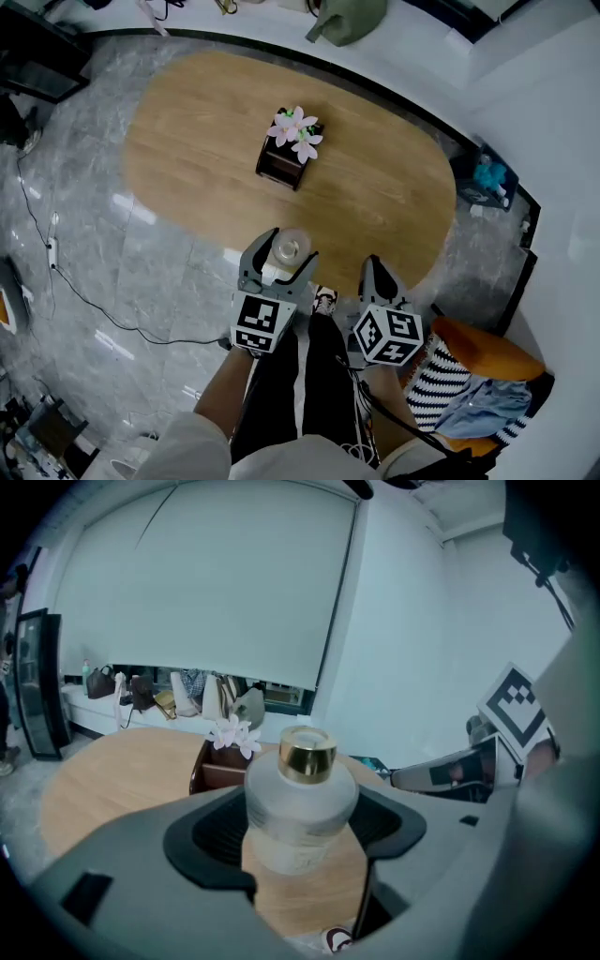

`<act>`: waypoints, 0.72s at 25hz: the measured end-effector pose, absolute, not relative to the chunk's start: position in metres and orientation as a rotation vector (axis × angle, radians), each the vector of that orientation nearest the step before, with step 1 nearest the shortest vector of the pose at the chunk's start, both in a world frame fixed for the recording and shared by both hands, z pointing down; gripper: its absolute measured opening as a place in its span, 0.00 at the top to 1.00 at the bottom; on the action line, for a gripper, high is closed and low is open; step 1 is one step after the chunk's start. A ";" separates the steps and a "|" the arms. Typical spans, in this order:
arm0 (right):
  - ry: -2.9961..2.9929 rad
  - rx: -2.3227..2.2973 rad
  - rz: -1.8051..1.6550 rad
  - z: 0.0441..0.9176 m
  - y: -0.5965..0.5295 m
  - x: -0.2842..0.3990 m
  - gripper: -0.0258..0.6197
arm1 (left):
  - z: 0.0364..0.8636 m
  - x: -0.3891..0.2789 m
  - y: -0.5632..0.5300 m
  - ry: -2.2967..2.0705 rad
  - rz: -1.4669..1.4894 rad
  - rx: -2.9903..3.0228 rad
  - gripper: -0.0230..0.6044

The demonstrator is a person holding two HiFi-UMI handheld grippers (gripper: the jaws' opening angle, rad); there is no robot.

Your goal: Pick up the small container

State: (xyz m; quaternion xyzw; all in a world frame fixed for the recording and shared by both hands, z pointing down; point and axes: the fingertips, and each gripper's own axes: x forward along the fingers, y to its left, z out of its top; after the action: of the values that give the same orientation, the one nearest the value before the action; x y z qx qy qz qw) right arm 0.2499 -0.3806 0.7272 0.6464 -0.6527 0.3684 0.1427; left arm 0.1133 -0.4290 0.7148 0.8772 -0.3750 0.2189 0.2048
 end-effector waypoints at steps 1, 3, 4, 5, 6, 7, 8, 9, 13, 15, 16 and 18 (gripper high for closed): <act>-1.886 1.872 1.054 0.714 -0.377 0.250 0.92 | 0.700 0.113 -0.424 -1.047 0.613 2.442 0.43; -1.900 1.889 1.023 0.685 -0.373 0.249 0.92 | 0.668 0.112 -0.414 -1.048 0.608 2.437 0.43; -1.911 1.897 1.004 0.669 -0.371 0.248 0.92 | 0.652 0.111 -0.410 -1.048 0.599 2.433 0.43; -1.923 1.905 0.983 0.653 -0.370 0.247 0.92 | 0.635 0.110 -0.407 -1.047 0.587 2.429 0.43; -1.935 1.913 0.962 0.638 -0.369 0.246 0.92 | 0.618 0.109 -0.404 -1.048 0.572 2.427 0.43; -1.948 1.923 0.942 0.622 -0.368 0.245 0.92 | 0.602 0.107 -0.401 -1.051 0.556 2.426 0.43; -1.960 1.935 0.923 0.606 -0.367 0.243 0.92 | 0.585 0.105 -0.398 -1.055 0.542 2.429 0.43; -1.972 1.948 0.904 0.590 -0.366 0.242 0.92 | 0.569 0.102 -0.396 -1.062 0.530 2.431 0.43; -2.018 1.997 0.830 0.530 -0.356 0.235 0.92 | 0.511 0.087 -0.382 -1.091 0.506 2.454 0.43; -2.040 2.022 0.792 0.504 -0.349 0.229 0.92 | 0.487 0.081 -0.374 -1.098 0.501 2.473 0.43; -2.051 2.035 0.771 0.492 -0.346 0.227 0.92 | 0.477 0.078 -0.371 -1.099 0.501 2.483 0.43; -2.070 2.054 0.728 0.471 -0.340 0.222 0.92 | 0.458 0.073 -0.365 -1.102 0.495 2.500 0.43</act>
State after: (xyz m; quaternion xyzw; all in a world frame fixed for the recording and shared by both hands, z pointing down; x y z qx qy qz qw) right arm 0.2218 -0.3403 0.4707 0.6818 -0.6871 0.2416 0.0682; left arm 0.0733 -0.3646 0.4582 0.8855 -0.3901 0.1752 0.1814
